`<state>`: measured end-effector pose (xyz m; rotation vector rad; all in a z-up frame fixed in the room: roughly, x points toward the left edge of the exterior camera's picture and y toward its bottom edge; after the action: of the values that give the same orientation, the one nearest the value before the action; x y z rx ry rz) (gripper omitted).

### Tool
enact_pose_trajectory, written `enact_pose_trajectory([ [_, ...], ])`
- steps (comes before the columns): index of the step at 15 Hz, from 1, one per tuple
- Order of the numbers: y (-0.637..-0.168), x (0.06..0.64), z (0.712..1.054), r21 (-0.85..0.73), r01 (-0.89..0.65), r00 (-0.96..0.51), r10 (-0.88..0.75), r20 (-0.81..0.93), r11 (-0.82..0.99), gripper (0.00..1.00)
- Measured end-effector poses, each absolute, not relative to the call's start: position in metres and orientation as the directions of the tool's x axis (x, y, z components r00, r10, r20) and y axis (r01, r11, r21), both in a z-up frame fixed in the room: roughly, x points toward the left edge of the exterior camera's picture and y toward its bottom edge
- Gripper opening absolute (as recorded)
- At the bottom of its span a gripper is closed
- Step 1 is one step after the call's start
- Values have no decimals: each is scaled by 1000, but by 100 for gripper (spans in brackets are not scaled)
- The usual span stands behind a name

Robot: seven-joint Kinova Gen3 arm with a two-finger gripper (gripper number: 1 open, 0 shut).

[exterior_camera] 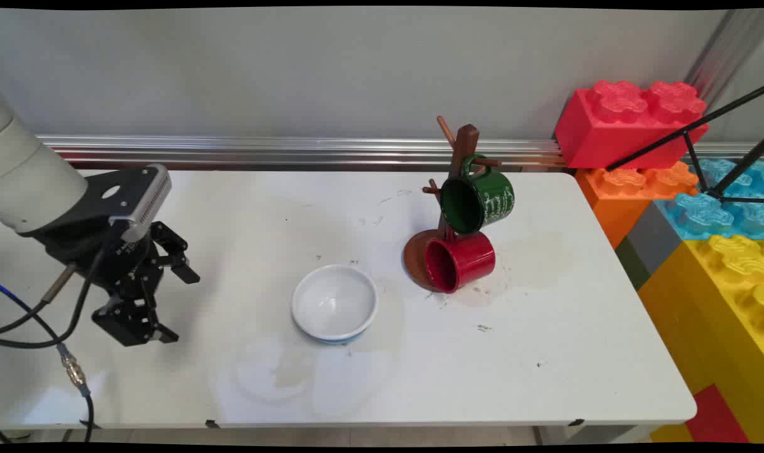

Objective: Pick up the green mug from the rack

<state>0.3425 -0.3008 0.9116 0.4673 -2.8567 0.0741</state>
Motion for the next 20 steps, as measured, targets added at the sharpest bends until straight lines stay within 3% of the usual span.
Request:
enact_pose_trajectory([
  [20,-378,261,935,-12,-361,-672,-252,697,932,100],
])
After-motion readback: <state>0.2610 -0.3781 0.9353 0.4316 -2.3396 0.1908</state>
